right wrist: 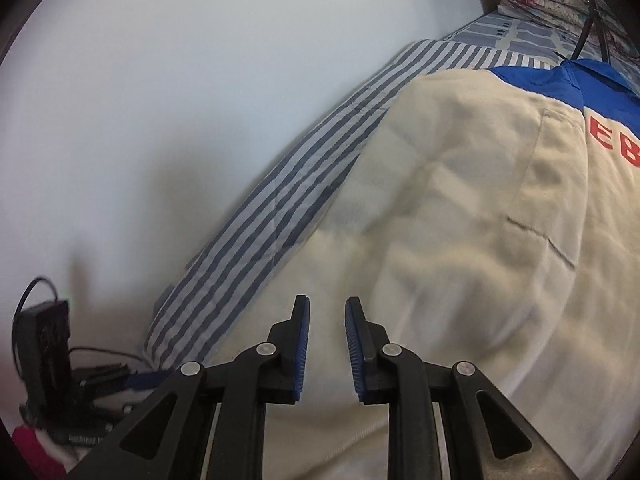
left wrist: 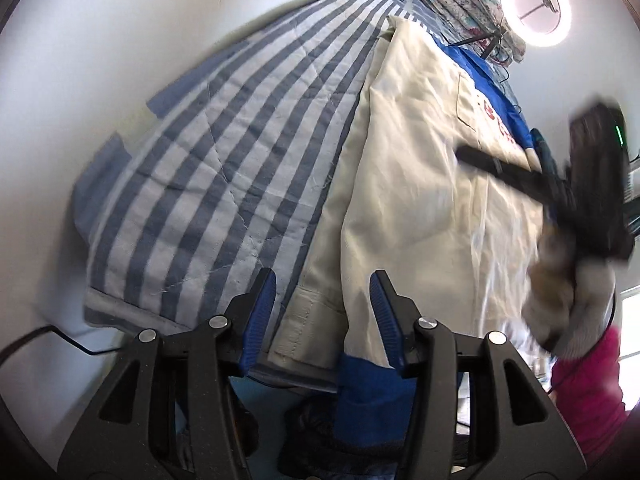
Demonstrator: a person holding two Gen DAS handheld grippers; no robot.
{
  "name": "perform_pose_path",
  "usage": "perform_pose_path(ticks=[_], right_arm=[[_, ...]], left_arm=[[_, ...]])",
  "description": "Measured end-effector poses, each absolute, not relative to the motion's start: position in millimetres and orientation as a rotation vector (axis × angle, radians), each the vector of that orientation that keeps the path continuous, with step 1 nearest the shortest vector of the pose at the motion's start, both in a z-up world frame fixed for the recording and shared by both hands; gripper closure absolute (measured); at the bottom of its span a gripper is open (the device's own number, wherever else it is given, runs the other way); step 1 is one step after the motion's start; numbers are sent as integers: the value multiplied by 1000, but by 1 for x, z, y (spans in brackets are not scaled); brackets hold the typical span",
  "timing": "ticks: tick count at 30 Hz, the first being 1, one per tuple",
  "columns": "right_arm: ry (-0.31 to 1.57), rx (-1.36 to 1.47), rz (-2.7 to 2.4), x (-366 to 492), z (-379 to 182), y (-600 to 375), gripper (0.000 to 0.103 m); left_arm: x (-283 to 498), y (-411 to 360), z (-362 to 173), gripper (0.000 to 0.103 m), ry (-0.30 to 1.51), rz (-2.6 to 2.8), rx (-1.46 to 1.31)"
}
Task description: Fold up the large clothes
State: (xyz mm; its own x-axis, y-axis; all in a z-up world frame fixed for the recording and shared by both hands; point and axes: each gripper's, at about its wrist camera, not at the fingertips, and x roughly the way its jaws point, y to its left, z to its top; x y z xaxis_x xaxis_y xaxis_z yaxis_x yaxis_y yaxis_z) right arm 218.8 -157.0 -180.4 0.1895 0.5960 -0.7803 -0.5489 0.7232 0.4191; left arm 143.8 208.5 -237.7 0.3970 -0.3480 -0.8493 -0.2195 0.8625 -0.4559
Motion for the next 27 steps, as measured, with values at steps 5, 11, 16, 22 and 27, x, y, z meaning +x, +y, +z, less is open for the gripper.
perform_pose_path(ticks=[5,11,16,22,27], right_arm=[[1188,33,826,186,-200,-165,84],[1187,-9,817,177,-220,-159,82],[1163,35,827,169,-199,-184,82],[1182,71,846,156,-194,-202,80],[1226,28,811,147,-220,-186,78]], left_arm=[[143,212,-247,53,1198,-98,-605],[142,219,-247,52,1190,-76,-635],[135,226,-253,42,1188,-146,-740],[128,219,-252,42,1195,-158,-704],[124,207,-246,49,1181,-141,-642]])
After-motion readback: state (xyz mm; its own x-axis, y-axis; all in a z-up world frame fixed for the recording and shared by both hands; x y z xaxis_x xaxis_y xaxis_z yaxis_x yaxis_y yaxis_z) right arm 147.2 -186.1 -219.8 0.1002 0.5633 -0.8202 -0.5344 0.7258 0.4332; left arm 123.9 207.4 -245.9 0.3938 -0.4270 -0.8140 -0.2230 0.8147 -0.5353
